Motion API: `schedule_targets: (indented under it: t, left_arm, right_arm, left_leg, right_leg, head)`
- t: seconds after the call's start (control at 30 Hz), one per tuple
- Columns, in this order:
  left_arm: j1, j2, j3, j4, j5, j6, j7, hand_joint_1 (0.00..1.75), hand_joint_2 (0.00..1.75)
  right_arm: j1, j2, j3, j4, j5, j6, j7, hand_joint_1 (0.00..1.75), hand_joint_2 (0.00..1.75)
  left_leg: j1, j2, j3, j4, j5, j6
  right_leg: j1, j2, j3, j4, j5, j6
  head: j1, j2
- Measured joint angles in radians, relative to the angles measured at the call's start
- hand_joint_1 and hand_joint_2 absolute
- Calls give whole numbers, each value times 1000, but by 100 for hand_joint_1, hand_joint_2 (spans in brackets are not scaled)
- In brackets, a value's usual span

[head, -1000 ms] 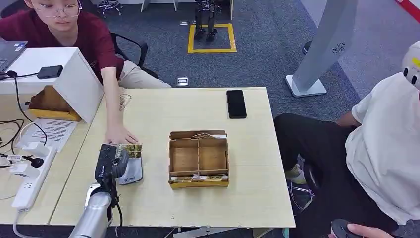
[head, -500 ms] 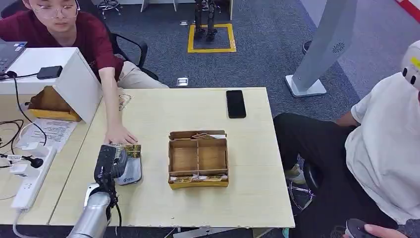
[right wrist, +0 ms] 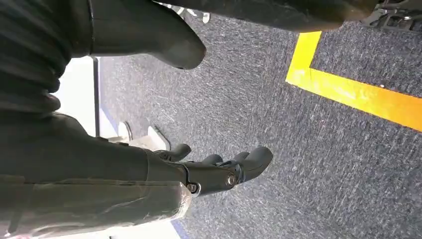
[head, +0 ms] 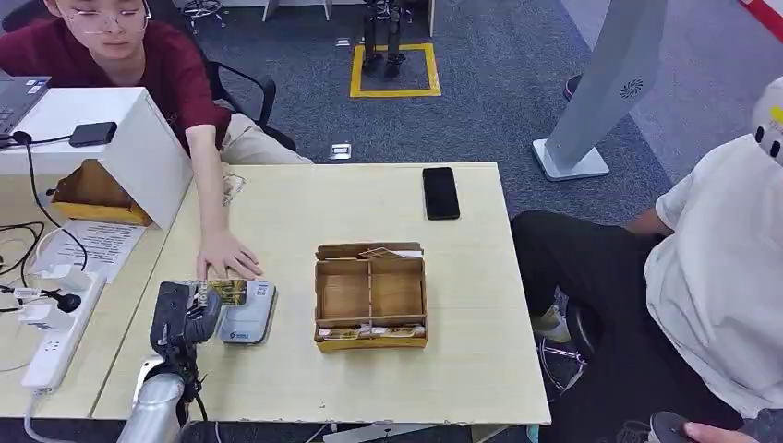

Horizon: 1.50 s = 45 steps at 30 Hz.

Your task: Pass the card to the sensor for recognition and then transmit it.

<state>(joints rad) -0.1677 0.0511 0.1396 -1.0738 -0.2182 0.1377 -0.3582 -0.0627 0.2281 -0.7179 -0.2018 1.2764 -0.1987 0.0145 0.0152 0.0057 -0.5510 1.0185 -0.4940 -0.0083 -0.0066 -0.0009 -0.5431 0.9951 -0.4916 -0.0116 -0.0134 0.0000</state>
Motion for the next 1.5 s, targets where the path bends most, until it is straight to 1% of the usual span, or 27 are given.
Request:
schedule_targets:
  t: [0.2, 0.53, 0.8, 1.37, 1.5]
  left_arm:
    - [22, 7, 1, -31, 0, -3, 0, 175, 175]
    - [31, 9, 2, -46, 0, -6, 0, 175, 175]
    - [50, 17, 2, -48, -42, -19, 12, 175, 175]
    - [59, 18, 2, -48, -49, -23, 13, 175, 175]
    - [59, 17, 2, -48, -76, -26, 18, 175, 175]
  right_arm:
    - [0, 0, 0, 0, 0, 0, -3, 0, 175]
    - [0, 0, 0, 0, 6, 0, -3, 0, 175]
    - [0, 0, 0, 0, 10, 0, -3, 0, 175]
    - [0, 0, 0, 0, 11, 0, -4, 0, 175]
    - [0, 0, 0, 0, 11, 1, -4, 0, 175]
  left_leg:
    - [0, 0, 0, 0, 0, 0]
    - [0, 0, 0, 0, 0, 0]
    - [0, 0, 0, 0, 0, 0]
    - [0, 0, 0, 0, 0, 0]
    - [0, 0, 0, 0, 0, 0]
  right_leg:
    - [0, 0, 0, 0, 0, 0]
    - [0, 0, 0, 0, 0, 0]
    - [0, 0, 0, 0, 0, 0]
    - [0, 0, 0, 0, 0, 0]
    - [0, 0, 0, 0, 0, 0]
  head:
    - [0, 0]
    - [0, 0]
    - [0, 0]
    - [0, 0]
    - [0, 0]
